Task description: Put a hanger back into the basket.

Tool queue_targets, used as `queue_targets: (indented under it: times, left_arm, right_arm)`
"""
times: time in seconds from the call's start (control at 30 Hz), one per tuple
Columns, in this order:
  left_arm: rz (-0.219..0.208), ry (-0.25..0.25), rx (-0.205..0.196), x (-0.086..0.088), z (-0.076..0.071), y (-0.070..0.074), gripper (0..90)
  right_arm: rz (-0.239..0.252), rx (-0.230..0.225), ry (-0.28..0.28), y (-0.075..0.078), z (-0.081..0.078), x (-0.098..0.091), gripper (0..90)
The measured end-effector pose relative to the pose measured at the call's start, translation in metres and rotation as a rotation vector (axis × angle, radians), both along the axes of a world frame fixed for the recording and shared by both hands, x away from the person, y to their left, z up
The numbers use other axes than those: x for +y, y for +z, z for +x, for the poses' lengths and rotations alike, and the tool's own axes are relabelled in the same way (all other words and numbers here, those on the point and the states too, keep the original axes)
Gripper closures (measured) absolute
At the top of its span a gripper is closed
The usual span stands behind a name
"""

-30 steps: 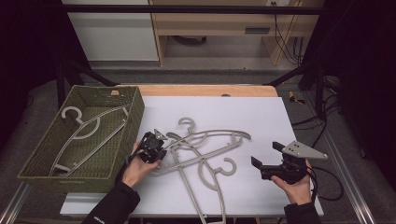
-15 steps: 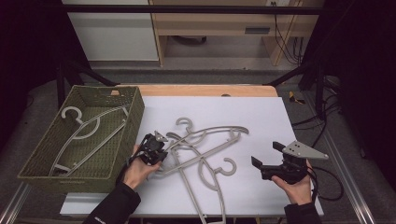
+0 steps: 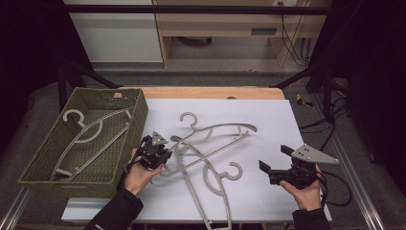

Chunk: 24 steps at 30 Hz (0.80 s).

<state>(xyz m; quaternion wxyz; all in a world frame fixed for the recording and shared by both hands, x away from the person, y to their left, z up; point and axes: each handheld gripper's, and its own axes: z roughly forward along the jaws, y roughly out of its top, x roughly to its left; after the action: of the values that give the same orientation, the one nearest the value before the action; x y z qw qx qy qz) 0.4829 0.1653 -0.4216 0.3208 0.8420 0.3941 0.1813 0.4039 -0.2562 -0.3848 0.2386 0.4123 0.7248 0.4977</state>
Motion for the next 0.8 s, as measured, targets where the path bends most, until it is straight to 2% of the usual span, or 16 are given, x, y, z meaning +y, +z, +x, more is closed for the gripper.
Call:
queue_targets:
  times: [0.3, 0.6, 0.8]
  left_arm:
    - [-0.068, -0.026, -0.072, 0.005, -0.019, 0.033, 82.4]
    - [-0.12, -0.036, -0.13, 0.024, -0.035, 0.065, 82.4]
    - [-0.152, -0.024, -0.161, 0.036, -0.04, 0.077, 82.4]
  right_arm:
    - [0.006, -0.004, -0.005, 0.001, -0.001, -0.003, 4.3]
    - [0.003, -0.004, -0.005, 0.001, -0.002, -0.004, 4.3]
    - [0.007, -0.005, -0.01, 0.001, -0.002, -0.004, 4.4]
